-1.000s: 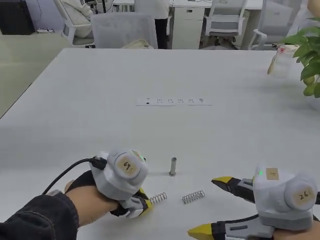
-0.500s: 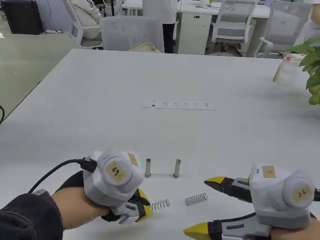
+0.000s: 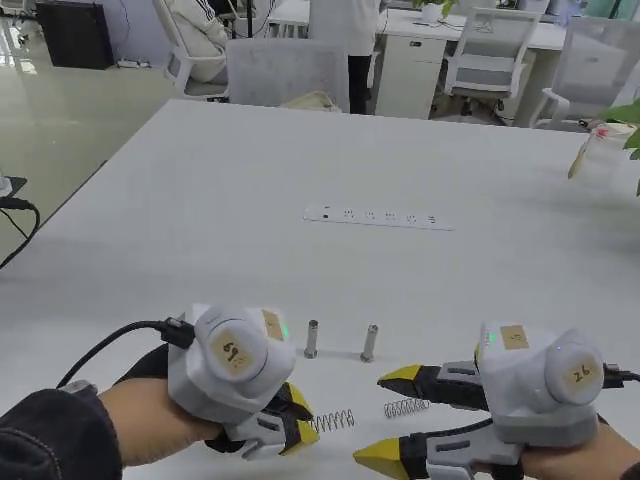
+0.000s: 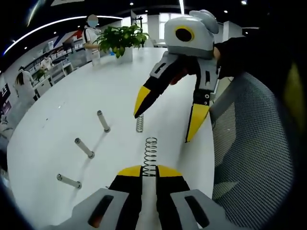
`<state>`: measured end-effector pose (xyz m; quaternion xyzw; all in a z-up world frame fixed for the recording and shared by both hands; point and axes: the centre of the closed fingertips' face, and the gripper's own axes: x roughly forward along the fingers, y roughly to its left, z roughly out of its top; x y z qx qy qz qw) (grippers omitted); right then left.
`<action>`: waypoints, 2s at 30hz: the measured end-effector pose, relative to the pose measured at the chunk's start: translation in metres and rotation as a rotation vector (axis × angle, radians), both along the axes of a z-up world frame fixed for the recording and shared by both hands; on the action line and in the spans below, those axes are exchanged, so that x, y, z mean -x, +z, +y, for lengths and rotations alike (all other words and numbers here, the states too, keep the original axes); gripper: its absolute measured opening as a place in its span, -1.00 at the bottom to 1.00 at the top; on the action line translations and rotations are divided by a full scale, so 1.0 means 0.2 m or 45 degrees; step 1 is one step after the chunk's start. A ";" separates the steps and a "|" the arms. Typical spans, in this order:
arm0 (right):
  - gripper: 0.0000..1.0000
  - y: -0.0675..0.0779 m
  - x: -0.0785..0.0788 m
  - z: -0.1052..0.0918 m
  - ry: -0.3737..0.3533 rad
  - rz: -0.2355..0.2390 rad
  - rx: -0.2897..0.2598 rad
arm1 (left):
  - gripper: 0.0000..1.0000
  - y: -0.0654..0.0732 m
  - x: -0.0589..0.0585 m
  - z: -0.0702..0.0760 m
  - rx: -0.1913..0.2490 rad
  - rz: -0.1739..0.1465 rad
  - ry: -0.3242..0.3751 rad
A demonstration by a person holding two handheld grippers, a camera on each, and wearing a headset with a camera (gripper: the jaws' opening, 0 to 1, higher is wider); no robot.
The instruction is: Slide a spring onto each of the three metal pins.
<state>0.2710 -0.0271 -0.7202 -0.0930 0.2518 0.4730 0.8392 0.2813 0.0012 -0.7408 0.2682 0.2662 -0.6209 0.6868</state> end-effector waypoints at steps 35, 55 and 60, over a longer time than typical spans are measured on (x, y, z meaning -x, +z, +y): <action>-0.76 -0.01 0.08 0.11 0.140 0.064 -0.018 | -0.96 0.08 0.10 -0.04 0.116 -0.010 -0.112; -0.82 0.02 0.09 0.15 0.168 0.103 -0.029 | -0.96 0.09 0.12 -0.06 0.142 -0.021 -0.109; -0.83 0.02 0.09 0.15 0.171 0.118 -0.024 | -0.96 0.08 0.12 -0.06 0.151 -0.013 -0.109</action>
